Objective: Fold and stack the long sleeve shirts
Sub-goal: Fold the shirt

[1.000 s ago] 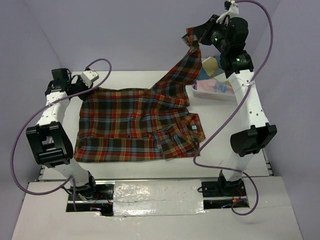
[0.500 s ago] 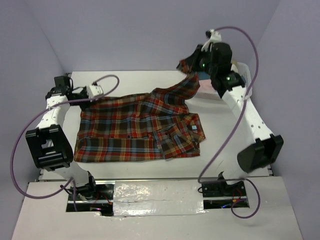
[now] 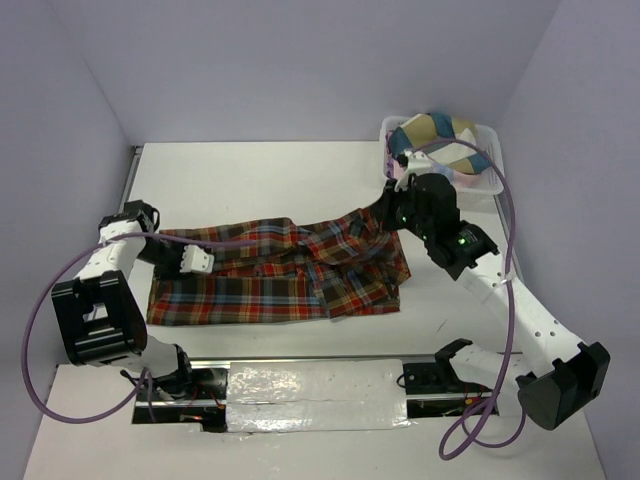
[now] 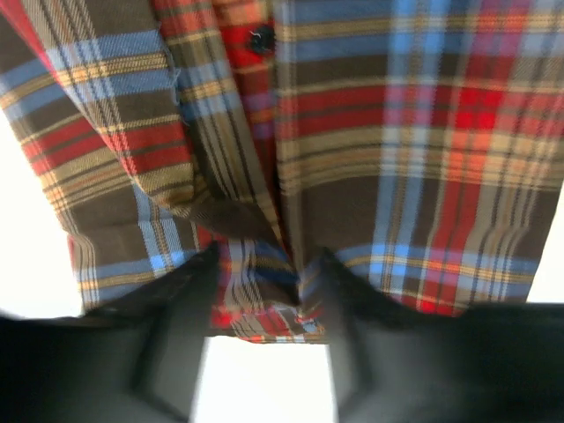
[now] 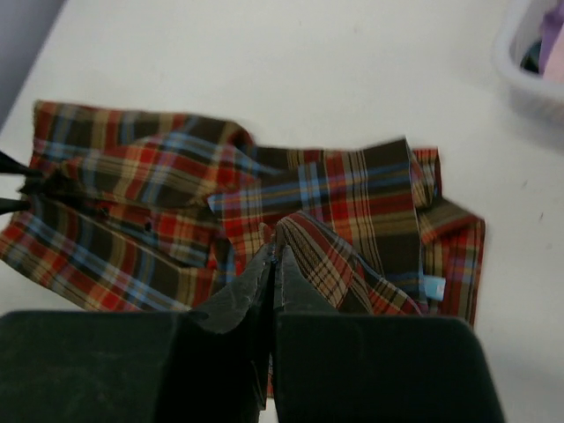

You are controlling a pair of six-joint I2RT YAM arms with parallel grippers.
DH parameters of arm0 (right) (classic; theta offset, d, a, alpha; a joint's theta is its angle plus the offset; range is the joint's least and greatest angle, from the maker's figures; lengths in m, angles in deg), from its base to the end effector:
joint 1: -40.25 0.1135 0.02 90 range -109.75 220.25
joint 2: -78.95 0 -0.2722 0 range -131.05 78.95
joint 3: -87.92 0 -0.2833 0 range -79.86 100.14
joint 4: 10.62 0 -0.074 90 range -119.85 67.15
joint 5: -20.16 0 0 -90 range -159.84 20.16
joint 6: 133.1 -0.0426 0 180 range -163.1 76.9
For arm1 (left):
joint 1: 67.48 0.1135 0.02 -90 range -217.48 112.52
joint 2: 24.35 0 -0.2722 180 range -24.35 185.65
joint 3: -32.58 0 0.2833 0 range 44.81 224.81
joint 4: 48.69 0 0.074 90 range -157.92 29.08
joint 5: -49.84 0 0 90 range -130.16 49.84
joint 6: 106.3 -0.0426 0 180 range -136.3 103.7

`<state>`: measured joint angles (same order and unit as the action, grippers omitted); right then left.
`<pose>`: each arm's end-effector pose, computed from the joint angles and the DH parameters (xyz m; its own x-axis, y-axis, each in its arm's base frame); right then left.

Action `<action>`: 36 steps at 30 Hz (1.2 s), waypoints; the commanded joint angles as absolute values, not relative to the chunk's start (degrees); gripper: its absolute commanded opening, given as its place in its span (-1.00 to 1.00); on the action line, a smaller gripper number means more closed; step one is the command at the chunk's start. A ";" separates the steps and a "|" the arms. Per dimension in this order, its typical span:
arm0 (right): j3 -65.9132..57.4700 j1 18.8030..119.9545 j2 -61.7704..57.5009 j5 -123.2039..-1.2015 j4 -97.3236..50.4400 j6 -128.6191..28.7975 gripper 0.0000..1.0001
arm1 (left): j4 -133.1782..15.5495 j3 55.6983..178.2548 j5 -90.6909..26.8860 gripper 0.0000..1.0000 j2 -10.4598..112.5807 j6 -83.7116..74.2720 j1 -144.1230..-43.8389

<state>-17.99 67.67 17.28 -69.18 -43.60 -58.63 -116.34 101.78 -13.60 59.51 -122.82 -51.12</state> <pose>0.2454 0.1278 0.3731 -0.4262 0.0805 -0.9010 -0.3694 0.8937 0.2546 0.2740 0.0606 0.2013 0.0839 0.9184 -0.3868 0.9669 0.0188 0.2543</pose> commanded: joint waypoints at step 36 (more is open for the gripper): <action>-20.10 67.94 17.69 -70.98 -46.05 -58.92 -1.00 | -103.28 97.63 -25.57 -0.76 61.08 -99.89 -57.20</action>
